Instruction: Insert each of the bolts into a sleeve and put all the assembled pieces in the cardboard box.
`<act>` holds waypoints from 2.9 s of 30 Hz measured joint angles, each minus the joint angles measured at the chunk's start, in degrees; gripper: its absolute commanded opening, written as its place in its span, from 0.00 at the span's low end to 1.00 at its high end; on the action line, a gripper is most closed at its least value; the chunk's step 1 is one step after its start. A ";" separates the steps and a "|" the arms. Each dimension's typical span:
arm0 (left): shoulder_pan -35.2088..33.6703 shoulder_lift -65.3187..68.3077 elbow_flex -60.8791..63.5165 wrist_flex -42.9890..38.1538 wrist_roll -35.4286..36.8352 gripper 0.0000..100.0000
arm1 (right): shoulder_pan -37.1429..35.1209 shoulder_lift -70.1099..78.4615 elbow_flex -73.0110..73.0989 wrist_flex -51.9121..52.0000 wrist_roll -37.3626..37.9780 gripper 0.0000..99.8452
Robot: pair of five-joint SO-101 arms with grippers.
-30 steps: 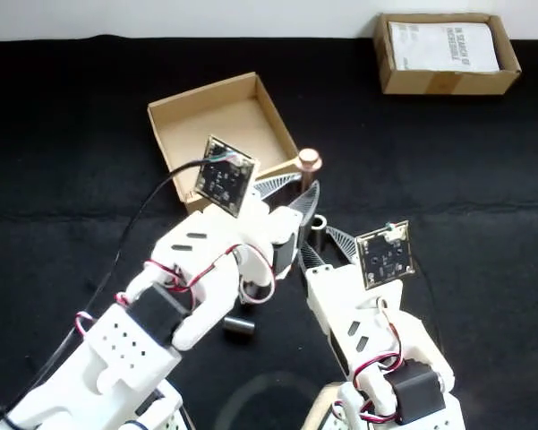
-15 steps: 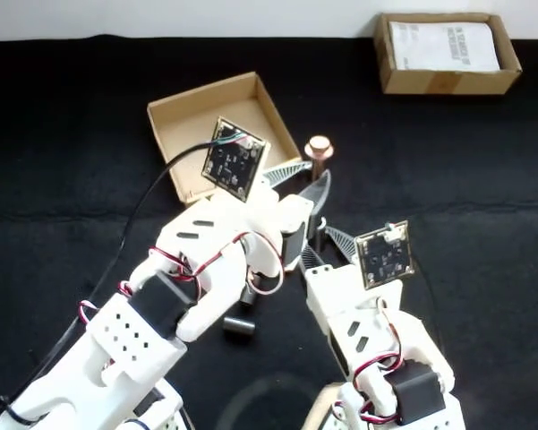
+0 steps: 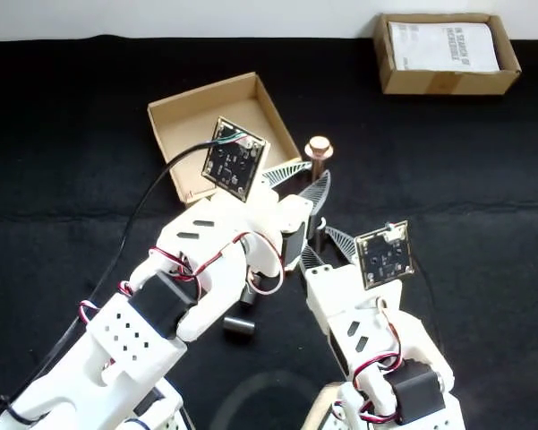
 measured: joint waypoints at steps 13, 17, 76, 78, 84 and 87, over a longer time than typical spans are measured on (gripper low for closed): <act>2.90 0.00 -0.09 4.92 3.52 0.01 | -0.09 0.00 0.09 0.00 0.00 0.01; 2.90 0.00 -0.09 5.27 3.52 0.01 | -0.09 0.00 0.09 0.00 0.00 0.01; 1.85 0.09 5.10 5.10 8.97 0.01 | -0.88 0.09 1.23 0.09 0.00 0.01; 1.93 0.09 5.10 6.15 8.97 0.01 | -0.97 0.09 1.23 0.09 0.00 0.01; 2.55 0.09 5.10 9.58 9.05 0.05 | -0.97 0.00 1.23 0.09 0.00 0.01; 2.37 0.09 5.10 11.87 7.47 0.16 | -0.97 0.00 1.23 0.09 0.00 0.01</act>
